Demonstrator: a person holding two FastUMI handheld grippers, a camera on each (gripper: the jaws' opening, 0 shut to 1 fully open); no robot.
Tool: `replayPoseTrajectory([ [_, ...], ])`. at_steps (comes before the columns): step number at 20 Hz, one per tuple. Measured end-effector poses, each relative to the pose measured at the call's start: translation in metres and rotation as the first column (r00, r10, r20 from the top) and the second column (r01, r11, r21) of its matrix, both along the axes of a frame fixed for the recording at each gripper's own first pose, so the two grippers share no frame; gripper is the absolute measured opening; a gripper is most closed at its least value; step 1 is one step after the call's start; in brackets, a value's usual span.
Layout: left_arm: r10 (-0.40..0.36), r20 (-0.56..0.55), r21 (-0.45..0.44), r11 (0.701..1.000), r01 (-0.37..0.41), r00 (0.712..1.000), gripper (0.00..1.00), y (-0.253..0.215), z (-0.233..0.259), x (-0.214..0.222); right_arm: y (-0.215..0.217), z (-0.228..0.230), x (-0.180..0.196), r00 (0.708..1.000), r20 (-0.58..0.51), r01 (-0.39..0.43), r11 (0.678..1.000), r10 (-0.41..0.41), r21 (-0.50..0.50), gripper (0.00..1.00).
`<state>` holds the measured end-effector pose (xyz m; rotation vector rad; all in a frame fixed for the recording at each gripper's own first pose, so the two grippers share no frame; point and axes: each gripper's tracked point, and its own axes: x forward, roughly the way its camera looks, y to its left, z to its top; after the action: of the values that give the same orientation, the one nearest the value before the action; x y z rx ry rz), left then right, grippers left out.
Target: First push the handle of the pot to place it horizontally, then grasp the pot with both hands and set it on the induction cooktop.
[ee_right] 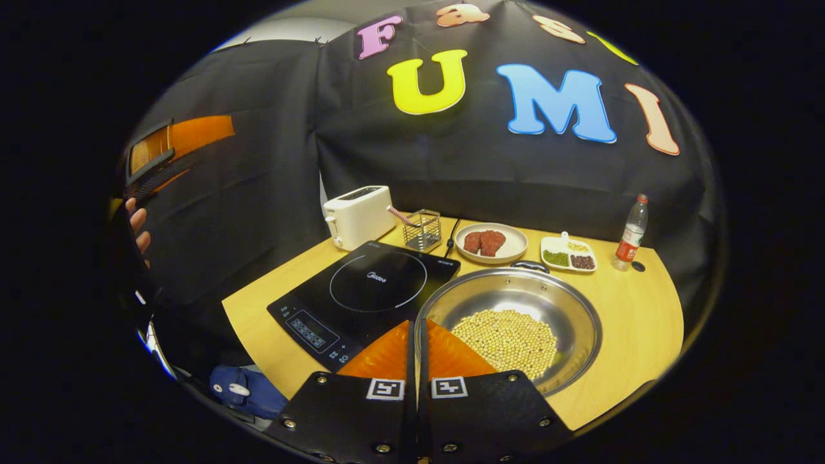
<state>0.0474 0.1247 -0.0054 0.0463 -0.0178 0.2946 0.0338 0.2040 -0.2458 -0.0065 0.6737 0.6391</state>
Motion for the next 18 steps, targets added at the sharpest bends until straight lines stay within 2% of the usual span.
replayPoseTrajectory([
  [9,-0.011,-0.024,-0.017,1.000,0.011,1.000,0.96,0.009,-0.019,0.024,0.018,-0.063,-0.030,0.975,-0.214,-0.077,0.996,0.065,-0.047,0.01],
  [10,-0.013,-0.028,-0.019,1.000,0.012,1.000,0.99,0.009,-0.020,0.026,0.017,-0.068,-0.032,0.969,-0.238,-0.079,0.996,0.064,-0.051,0.01],
  [15,-0.027,-0.039,-0.027,0.999,0.026,0.999,0.96,0.008,-0.028,0.042,0.013,-0.096,-0.035,0.937,-0.348,-0.058,0.996,0.032,-0.063,0.01],
  [18,-0.043,-0.049,-0.034,0.999,0.041,0.998,0.97,0.004,-0.034,0.051,0.008,-0.101,-0.035,0.925,-0.380,-0.031,0.997,0.004,-0.066,0.01],
])
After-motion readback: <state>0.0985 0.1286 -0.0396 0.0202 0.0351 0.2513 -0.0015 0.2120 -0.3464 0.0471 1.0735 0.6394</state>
